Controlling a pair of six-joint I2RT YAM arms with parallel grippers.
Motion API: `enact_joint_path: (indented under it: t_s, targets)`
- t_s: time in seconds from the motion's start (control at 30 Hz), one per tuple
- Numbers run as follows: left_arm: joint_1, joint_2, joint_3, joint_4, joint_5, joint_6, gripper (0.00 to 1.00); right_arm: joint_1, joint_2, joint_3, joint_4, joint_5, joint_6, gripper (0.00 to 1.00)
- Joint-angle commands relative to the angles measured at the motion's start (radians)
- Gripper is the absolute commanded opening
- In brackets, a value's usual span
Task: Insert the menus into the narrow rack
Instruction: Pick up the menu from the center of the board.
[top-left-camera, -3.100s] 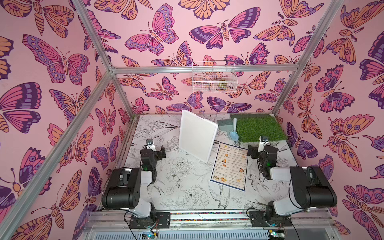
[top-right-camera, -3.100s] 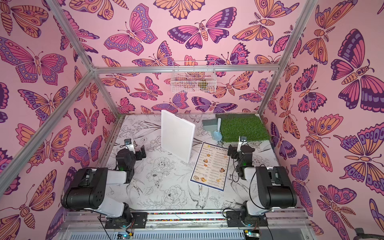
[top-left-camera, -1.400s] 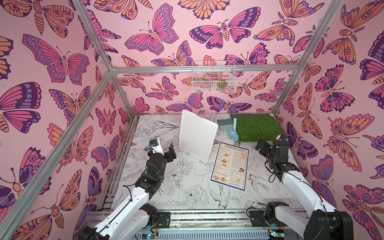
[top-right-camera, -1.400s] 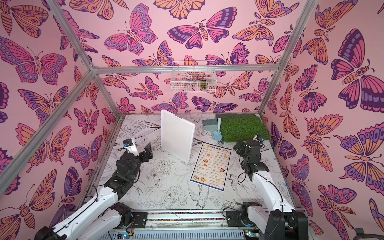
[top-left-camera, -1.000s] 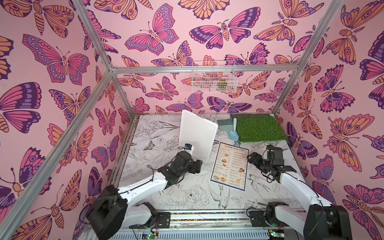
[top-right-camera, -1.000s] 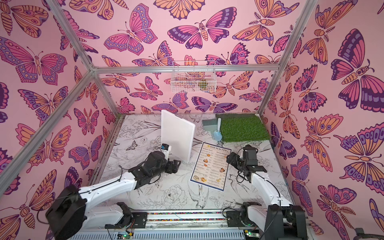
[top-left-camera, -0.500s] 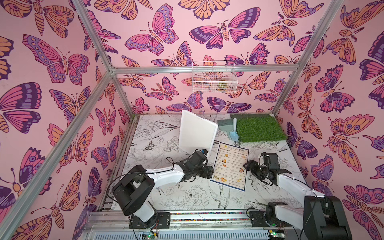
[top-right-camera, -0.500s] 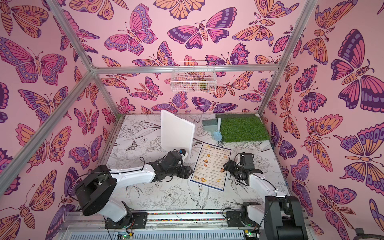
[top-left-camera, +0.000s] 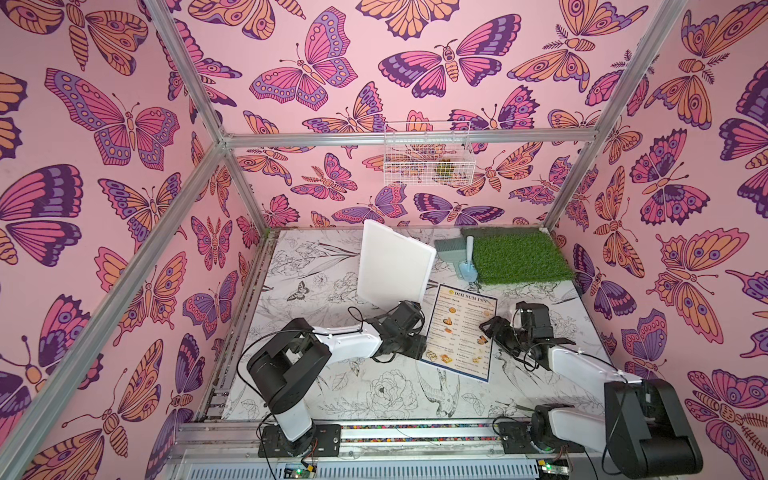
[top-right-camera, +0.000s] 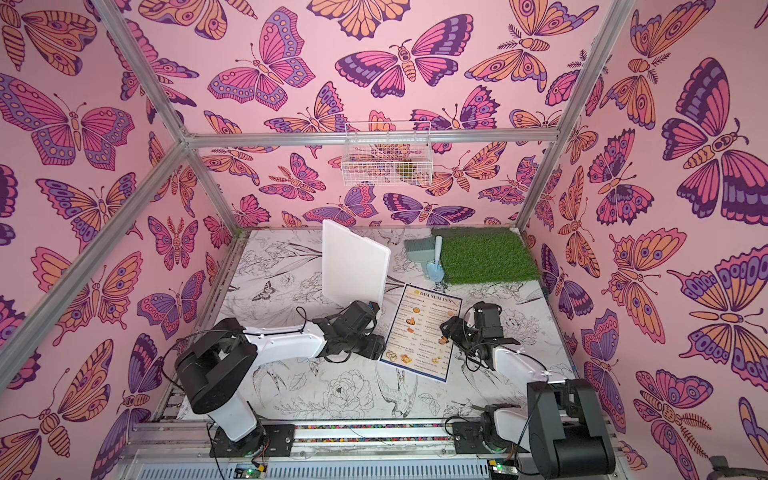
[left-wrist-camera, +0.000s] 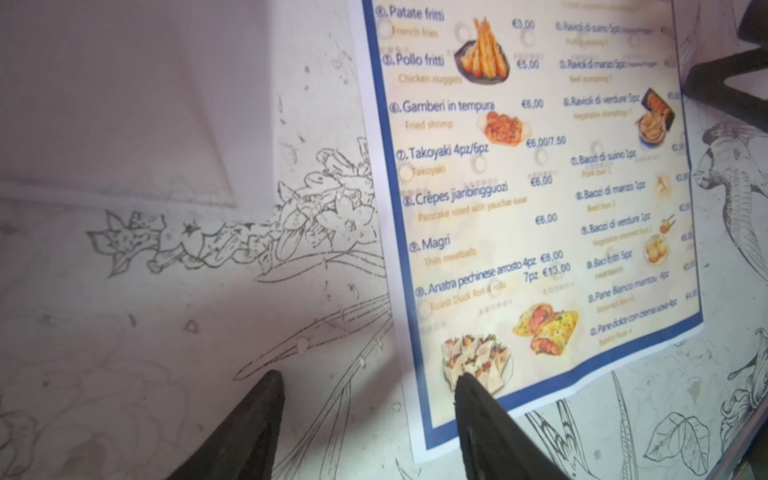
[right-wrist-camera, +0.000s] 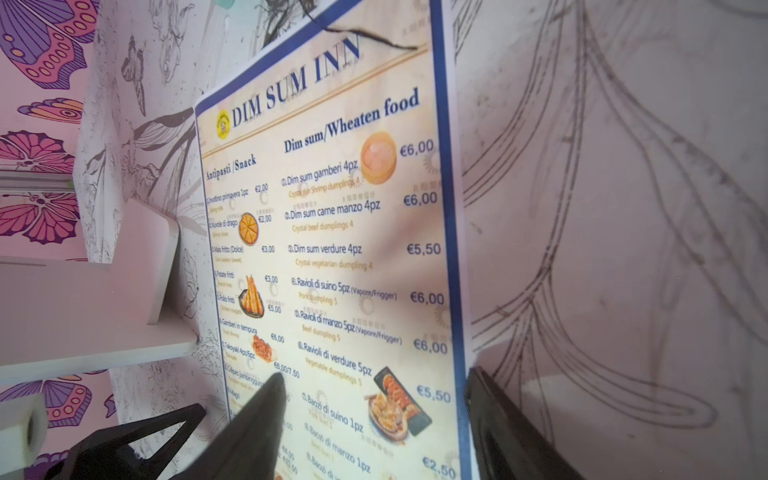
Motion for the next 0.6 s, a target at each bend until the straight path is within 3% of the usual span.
enact_joint_path:
  t_s: [0.0, 0.57]
  targets:
    - [-0.003, 0.053, 0.002, -0.088, -0.015, 0.010, 0.67, 0.008, 0.003, -0.025, -0.003, -0.034, 0.047, 0.71]
    - [-0.018, 0.122, 0.041, -0.138, -0.005, 0.019, 0.62, 0.009, -0.013, -0.070, 0.198, -0.175, 0.157, 0.73]
